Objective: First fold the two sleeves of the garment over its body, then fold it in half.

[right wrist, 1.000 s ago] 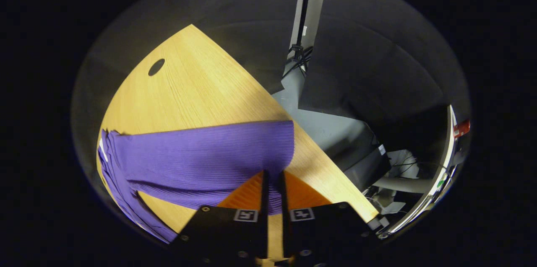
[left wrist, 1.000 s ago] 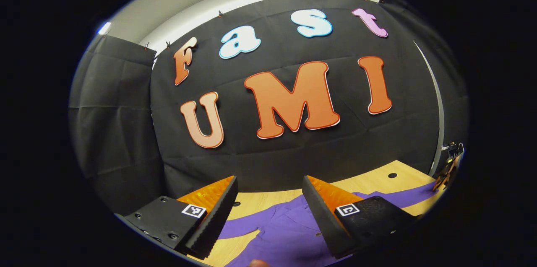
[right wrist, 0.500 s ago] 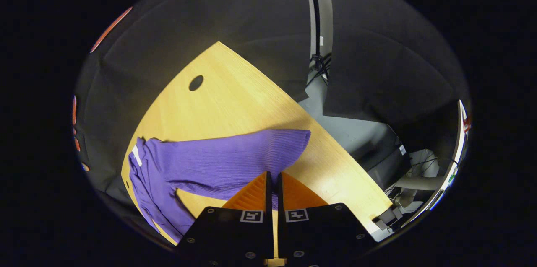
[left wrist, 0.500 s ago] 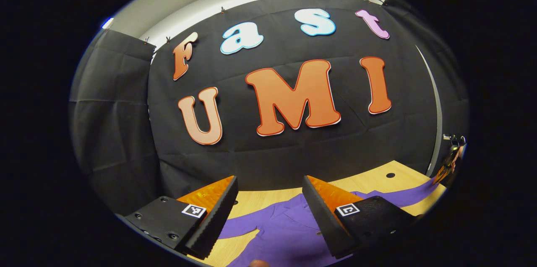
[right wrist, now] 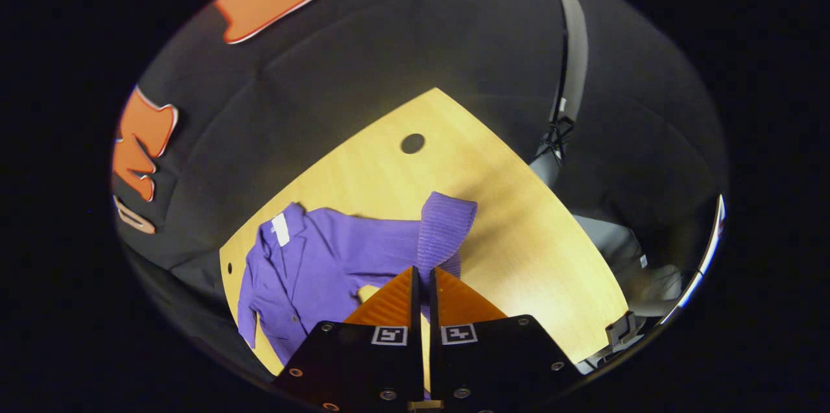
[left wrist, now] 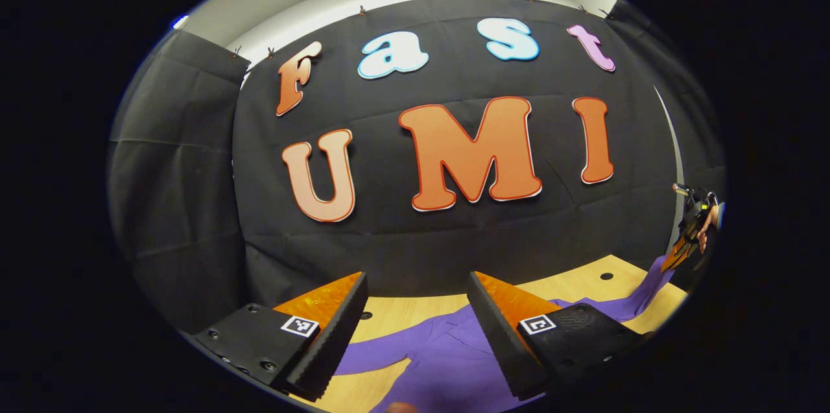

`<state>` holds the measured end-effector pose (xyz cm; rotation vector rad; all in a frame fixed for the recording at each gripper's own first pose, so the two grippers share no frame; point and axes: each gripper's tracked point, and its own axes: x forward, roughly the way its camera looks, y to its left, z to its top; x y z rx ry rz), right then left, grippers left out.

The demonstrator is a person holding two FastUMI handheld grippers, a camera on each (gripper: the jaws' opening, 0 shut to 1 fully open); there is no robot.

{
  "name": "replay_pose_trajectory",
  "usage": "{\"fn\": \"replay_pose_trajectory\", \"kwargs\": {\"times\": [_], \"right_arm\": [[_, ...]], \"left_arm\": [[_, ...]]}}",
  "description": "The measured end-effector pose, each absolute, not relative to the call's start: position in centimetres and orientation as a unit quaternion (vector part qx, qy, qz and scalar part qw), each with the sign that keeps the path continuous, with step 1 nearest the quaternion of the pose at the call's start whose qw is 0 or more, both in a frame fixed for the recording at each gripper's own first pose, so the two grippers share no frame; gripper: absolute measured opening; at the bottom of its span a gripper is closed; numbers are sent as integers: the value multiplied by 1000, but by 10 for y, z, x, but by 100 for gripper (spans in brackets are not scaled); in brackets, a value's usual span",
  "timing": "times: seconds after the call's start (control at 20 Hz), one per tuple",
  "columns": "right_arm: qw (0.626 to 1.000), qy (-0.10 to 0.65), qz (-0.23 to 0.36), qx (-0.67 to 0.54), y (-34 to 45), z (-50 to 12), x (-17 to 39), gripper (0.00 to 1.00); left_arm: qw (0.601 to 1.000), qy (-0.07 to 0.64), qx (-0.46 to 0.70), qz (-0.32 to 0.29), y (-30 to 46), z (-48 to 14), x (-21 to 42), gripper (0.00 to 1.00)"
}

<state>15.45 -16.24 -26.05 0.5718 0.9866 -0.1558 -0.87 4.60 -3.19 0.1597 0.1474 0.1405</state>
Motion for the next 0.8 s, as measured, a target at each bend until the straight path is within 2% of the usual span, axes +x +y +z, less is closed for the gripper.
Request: {"fn": "replay_pose_trajectory", "kwargs": {"times": [0.05,0.4,0.8], "right_arm": [[845,463,-64,260,-151,-252,156,5],[875,440,-21,201,-70,-181,168,4],[891,424,36,159,30,-132,179,4]], "left_arm": [[992,73,80,71,48,-32,-8,96],[991,79,81,73,61,-33,-8,96],[989,102,69,85,75,-42,-16,96]]}}
